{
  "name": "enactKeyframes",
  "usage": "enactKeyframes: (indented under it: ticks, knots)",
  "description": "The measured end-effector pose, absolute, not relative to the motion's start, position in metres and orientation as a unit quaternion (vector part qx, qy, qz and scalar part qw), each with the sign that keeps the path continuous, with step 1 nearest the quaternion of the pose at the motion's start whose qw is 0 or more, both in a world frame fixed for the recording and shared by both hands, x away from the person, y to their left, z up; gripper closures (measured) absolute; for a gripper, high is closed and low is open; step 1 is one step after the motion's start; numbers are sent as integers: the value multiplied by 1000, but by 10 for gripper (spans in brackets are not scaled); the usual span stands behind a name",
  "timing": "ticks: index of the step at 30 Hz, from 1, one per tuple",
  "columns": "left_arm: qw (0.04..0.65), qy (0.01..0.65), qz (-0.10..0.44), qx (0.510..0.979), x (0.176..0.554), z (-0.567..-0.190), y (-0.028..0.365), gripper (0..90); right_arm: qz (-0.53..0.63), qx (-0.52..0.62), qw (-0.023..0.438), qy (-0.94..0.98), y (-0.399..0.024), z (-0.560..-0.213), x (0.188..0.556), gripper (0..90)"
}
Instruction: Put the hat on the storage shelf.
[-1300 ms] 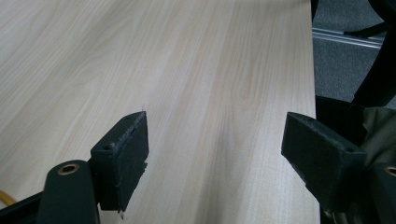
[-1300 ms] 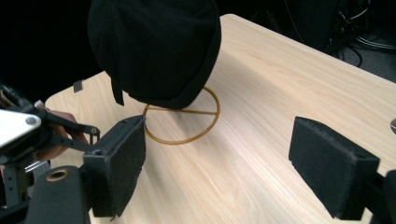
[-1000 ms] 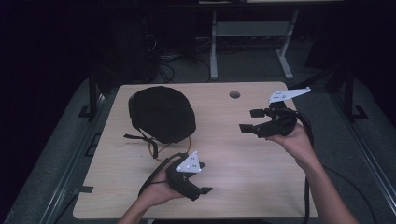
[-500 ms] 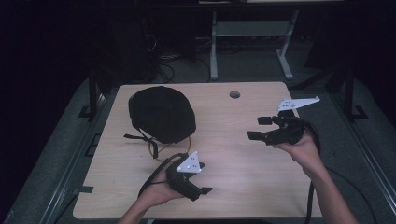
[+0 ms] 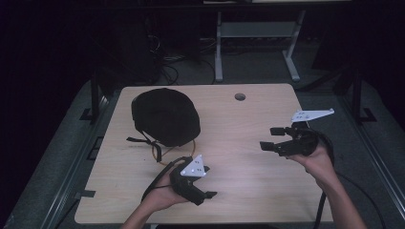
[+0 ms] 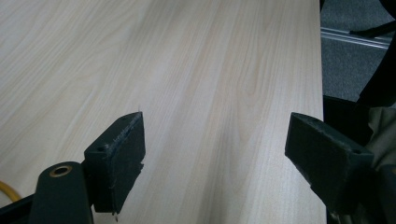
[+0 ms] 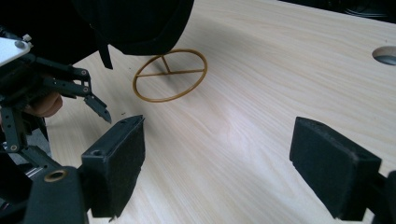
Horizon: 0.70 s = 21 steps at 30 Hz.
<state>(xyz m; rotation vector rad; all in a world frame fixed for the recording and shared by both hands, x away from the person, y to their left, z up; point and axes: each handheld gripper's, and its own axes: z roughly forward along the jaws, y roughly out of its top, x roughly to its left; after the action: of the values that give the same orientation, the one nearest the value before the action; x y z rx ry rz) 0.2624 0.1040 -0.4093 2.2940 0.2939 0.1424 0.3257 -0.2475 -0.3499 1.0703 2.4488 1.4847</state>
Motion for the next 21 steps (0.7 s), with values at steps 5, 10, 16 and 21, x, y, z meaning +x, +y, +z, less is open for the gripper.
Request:
enactKeyframes:
  ticks: [5,10,16,21]
  knots:
    - [401,119,55,907,263,-410,105,200,484,352,44,800,-254,-357,320,177]
    - [401,119,54,907,264,-410,105,200,483,361,40,797,-262,-368,315,177]
    - [400,120,52,907,264,-410,104,200,480,368,39,795,-269,-377,307,177]
    - [400,115,49,908,262,-409,103,200,475,371,40,797,-272,-382,298,177]
